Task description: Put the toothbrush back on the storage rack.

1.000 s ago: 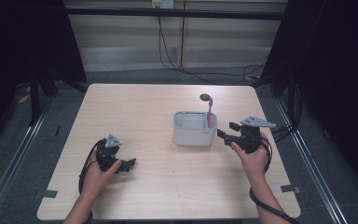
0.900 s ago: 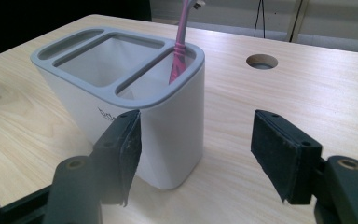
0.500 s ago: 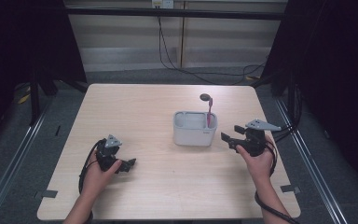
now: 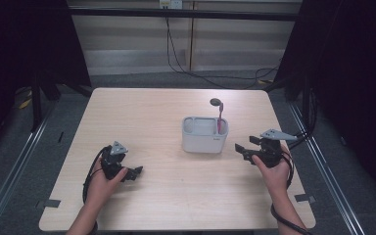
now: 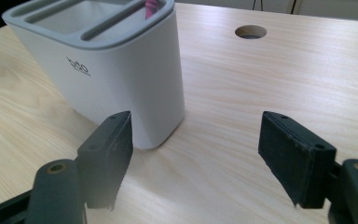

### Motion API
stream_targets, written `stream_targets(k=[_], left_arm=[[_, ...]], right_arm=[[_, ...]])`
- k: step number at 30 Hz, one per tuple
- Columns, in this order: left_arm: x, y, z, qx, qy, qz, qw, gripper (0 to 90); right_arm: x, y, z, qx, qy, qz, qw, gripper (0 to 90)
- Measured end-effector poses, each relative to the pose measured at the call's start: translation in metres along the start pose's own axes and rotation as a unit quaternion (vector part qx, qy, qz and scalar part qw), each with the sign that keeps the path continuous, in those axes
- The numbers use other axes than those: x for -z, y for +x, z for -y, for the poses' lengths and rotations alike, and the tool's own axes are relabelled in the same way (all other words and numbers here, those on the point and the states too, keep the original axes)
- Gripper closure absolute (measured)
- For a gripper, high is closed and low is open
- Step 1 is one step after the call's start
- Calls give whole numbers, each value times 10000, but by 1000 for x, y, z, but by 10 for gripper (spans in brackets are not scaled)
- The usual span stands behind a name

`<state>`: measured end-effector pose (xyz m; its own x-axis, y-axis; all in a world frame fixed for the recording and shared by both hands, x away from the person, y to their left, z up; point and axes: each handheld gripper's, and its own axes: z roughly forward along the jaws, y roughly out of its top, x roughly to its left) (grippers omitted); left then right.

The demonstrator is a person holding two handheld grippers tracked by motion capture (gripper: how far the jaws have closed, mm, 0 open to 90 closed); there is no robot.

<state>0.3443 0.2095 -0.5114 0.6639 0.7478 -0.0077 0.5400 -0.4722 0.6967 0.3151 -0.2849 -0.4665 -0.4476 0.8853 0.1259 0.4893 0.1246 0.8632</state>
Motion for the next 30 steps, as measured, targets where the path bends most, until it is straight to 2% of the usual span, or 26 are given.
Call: stream_targets(k=[15, 30], left_arm=[[0, 0, 0, 1, -1, -1, 10000, 0], [0, -1, 0, 20, -7, -11, 10000, 0]], right_arm=[[1, -8, 13, -1, 202, -77, 9998, 209], [-3, -11, 24, 248, 623, -38, 9977, 206]])
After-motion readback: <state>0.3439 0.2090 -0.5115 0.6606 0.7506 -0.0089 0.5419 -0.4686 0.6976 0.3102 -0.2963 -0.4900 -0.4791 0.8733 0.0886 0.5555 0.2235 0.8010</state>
